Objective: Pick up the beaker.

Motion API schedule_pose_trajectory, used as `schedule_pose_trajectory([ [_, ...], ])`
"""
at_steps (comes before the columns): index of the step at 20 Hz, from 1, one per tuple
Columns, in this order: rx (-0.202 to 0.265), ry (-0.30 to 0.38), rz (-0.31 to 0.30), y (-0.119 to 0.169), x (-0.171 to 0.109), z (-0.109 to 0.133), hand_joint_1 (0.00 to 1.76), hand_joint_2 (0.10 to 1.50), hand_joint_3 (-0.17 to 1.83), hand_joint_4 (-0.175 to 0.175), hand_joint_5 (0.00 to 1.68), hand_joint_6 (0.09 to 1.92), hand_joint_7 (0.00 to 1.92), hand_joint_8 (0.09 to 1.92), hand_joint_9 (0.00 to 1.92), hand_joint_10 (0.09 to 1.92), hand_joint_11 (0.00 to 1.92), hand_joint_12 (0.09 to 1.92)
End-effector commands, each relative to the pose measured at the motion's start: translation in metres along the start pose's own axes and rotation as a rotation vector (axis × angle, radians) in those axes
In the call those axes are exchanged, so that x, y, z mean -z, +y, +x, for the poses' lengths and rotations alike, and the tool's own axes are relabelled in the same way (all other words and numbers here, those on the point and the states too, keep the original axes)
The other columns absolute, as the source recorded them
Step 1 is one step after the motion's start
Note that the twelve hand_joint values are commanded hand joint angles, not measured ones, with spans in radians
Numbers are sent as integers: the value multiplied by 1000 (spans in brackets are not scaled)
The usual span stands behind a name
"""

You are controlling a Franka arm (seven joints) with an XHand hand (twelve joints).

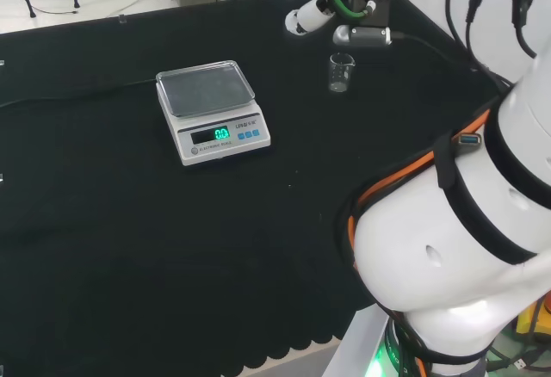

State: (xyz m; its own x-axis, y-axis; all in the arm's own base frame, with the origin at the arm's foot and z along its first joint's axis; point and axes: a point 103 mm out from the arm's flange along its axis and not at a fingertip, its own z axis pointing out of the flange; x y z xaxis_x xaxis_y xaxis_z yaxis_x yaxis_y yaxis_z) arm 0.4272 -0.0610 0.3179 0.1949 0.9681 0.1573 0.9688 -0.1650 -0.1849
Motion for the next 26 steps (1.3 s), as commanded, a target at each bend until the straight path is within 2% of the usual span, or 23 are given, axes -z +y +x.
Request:
schedule_pose_trajectory([
  [1, -37, 44, -13, 45, -13, -32, 724, 790, 511, -85, 360, 767, 280, 842, 397, 904, 110, 1477],
  [12, -61, 61, 33, 103, -27, -47, 739, 787, 512, -88, 360, 801, 281, 845, 397, 907, 119, 1475],
  [26, -67, 106, 85, 140, -44, -57, 756, 785, 516, -95, 367, 829, 280, 851, 397, 914, 140, 1469],
])
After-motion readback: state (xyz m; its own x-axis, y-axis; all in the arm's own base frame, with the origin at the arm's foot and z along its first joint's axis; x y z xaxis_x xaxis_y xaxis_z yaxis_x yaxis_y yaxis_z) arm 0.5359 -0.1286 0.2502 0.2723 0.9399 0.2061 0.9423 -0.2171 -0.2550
